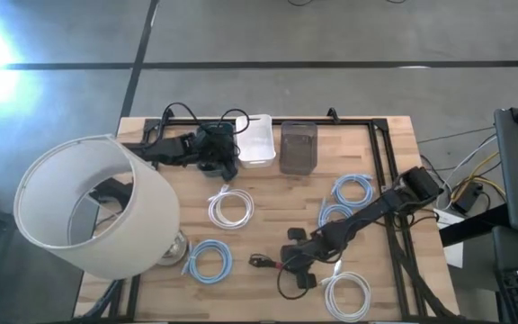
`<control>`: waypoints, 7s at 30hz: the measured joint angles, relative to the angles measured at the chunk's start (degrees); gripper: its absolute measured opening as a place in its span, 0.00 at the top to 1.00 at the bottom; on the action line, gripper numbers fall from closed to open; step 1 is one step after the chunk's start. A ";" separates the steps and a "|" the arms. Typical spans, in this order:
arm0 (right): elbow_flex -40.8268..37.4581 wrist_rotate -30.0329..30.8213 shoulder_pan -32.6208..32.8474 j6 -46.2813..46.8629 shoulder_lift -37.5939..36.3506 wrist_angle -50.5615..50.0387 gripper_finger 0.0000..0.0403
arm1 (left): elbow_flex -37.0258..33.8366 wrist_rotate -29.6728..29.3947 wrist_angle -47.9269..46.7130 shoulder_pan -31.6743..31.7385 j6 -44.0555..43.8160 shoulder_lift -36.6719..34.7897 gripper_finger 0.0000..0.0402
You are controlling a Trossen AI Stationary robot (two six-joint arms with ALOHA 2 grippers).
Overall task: Pick & Place USB Port
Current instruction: Put the black USB cable into the blue bin, then put the middle right light blue HDMI cable into the black bin
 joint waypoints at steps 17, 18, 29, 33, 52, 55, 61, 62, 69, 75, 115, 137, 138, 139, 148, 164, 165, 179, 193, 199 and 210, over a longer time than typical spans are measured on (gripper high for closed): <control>0.09 4.56 -14.41 -10.66 -4.03 -6.65 0.96 | -0.04 26.57 8.61 -13.84 9.01 1.58 0.66; 0.11 4.53 -14.98 -10.68 -4.03 -6.63 0.96 | -0.04 25.39 8.98 -14.78 9.07 2.01 0.66; 0.47 4.27 -17.01 -11.15 -4.03 -6.50 0.93 | -0.04 18.98 14.06 -18.99 8.70 11.39 0.66; 0.55 4.30 -17.03 -10.20 -4.05 -6.48 0.93 | -0.04 19.46 14.64 -19.47 8.53 15.43 0.66; 1.40 4.30 -17.05 -10.61 -4.07 -5.91 0.93 | 0.09 20.56 17.60 -20.10 8.46 20.46 0.70; 1.56 4.30 -17.01 -10.61 -4.09 -5.96 0.93 | 0.09 19.53 17.76 -20.12 8.97 20.48 0.79; 1.55 4.52 -17.03 -10.57 -4.09 -6.81 0.89 | 0.09 17.00 19.29 -20.12 9.12 20.28 0.95; 1.55 4.52 -17.01 -10.59 -4.13 -7.35 0.88 | 0.09 16.53 19.69 -20.14 9.13 20.28 0.95; 1.55 7.63 -16.97 -10.40 -5.63 -16.94 0.78 | 0.18 10.35 20.05 -20.23 8.25 20.13 0.91; 1.53 12.13 -17.17 -10.61 -9.81 -20.27 0.69 | 1.16 9.11 19.75 -20.20 8.22 19.95 0.94; -7.26 26.55 -16.62 -0.73 -25.80 -22.55 0.56 | -0.85 -30.68 -21.57 -6.28 -28.32 4.68 0.92; -7.19 26.53 -16.62 -0.54 -25.84 -22.17 0.56 | -0.98 -25.45 -7.66 -4.49 -13.31 4.70 0.89; -7.19 26.50 -16.62 -0.54 -25.84 -22.17 0.56 | -0.98 -25.55 -7.64 -4.18 -12.97 4.70 0.87; -7.19 26.47 -16.62 -0.54 -25.84 -22.17 0.56 | -0.98 -25.57 -7.65 -3.88 -12.89 4.70 0.86; -7.19 26.26 -16.62 -0.52 -25.84 -22.19 0.56 | -0.98 -25.79 -9.72 -2.19 -17.66 4.70 0.71; -8.54 18.93 -16.64 6.08 -25.84 -19.47 0.55 | 2.30 -17.68 -9.41 -4.12 -6.59 4.40 0.71; -8.93 19.01 -16.64 7.74 -25.84 -19.61 0.55 | 2.46 -16.35 -8.55 -4.48 -5.64 4.39 0.71; -14.65 5.21 -16.03 47.70 -25.86 -29.93 0.55 | 1.84 4.15 3.89 -9.67 -1.04 4.39 0.71; -24.94 4.01 -13.38 60.19 -25.86 -12.52 0.55 | 1.42 4.09 4.05 -9.82 -1.09 4.42 0.71; -27.99 5.29 -13.34 58.45 -26.15 -10.70 0.56 | 0.69 4.07 3.97 -9.82 -1.15 4.46 0.71; -25.82 4.08 -13.43 47.72 -25.76 -5.41 0.88 | 0.35 3.67 4.09 -9.82 -1.28 4.46 0.71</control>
